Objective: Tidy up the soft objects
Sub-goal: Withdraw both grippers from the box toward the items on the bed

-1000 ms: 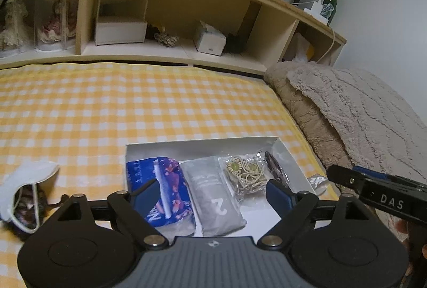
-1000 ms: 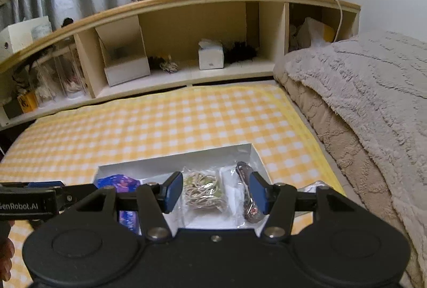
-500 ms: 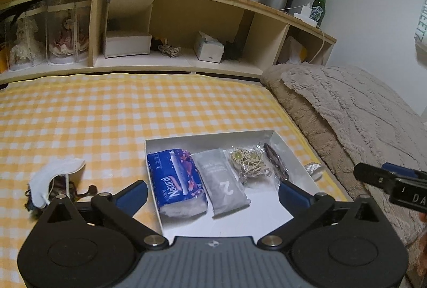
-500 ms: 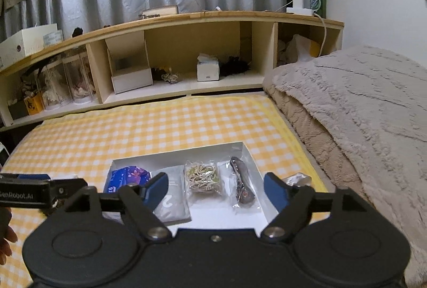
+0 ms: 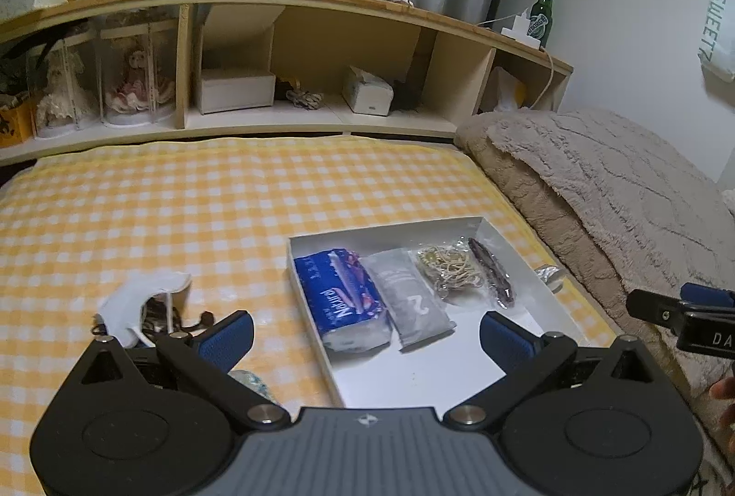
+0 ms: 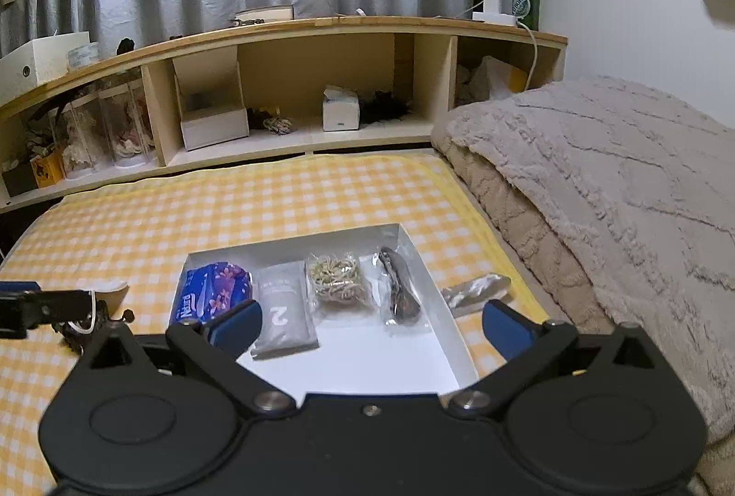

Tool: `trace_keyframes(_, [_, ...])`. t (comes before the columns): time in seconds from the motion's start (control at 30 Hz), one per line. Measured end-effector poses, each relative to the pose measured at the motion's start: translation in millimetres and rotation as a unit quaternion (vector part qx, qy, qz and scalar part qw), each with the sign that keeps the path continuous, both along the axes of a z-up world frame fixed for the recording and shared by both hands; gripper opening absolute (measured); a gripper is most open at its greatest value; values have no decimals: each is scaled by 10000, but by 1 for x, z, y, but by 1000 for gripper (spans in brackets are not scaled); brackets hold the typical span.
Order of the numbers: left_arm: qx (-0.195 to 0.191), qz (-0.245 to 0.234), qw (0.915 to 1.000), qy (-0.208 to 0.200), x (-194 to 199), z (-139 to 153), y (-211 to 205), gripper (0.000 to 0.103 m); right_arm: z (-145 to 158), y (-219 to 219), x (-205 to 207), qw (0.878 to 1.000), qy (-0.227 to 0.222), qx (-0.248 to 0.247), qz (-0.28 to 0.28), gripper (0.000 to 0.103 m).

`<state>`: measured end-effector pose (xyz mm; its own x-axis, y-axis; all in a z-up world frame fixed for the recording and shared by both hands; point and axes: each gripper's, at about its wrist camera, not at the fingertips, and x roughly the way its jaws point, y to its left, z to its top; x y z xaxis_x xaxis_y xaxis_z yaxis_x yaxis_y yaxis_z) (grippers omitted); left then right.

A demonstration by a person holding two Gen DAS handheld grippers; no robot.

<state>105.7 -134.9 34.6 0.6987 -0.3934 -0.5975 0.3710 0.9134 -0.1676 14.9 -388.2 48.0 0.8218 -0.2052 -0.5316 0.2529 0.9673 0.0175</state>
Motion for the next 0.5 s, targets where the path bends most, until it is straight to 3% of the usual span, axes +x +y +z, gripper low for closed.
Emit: trace_keyframes(0.5, [71, 106, 9997, -216, 3, 1, 52, 103, -10, 39, -3, 9993, -128, 360, 24, 103])
